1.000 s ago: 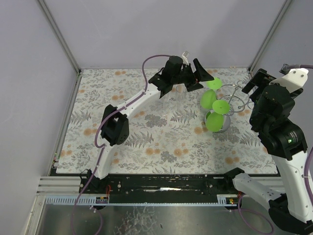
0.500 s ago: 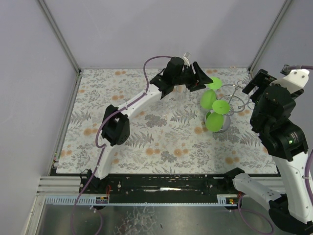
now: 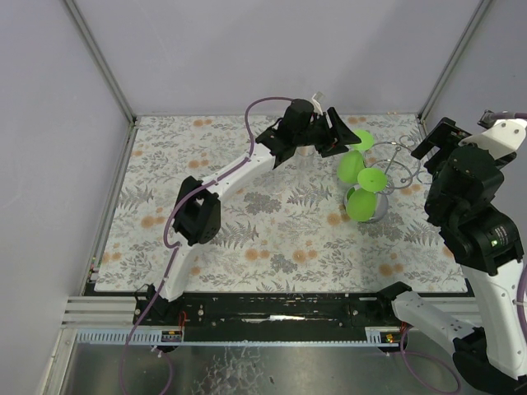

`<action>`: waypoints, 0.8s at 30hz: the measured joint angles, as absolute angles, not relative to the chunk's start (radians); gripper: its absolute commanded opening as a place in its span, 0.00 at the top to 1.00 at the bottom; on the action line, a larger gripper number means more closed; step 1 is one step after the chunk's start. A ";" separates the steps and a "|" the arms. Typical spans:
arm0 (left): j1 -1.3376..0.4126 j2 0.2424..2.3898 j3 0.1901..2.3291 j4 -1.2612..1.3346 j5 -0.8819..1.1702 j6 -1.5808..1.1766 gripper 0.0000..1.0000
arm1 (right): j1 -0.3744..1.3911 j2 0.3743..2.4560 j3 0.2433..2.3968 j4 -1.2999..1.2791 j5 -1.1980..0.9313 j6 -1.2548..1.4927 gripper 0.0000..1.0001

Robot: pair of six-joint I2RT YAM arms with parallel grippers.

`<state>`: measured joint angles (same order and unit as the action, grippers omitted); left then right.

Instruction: Take the wine glass off the wine glass rack

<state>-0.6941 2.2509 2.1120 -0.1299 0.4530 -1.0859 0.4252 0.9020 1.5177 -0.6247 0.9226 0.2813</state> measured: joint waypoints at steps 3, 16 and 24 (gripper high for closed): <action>-0.694 2.253 2.112 -0.130 0.447 -1.085 0.44 | 0.425 0.901 1.518 -0.625 0.923 0.281 0.14; -0.694 2.288 2.139 -0.130 0.407 -1.085 0.54 | 0.425 0.900 1.518 -0.637 0.923 0.286 0.15; -0.692 2.290 2.143 -0.130 0.398 -1.084 0.60 | 0.425 0.899 1.518 -0.642 0.922 0.295 0.16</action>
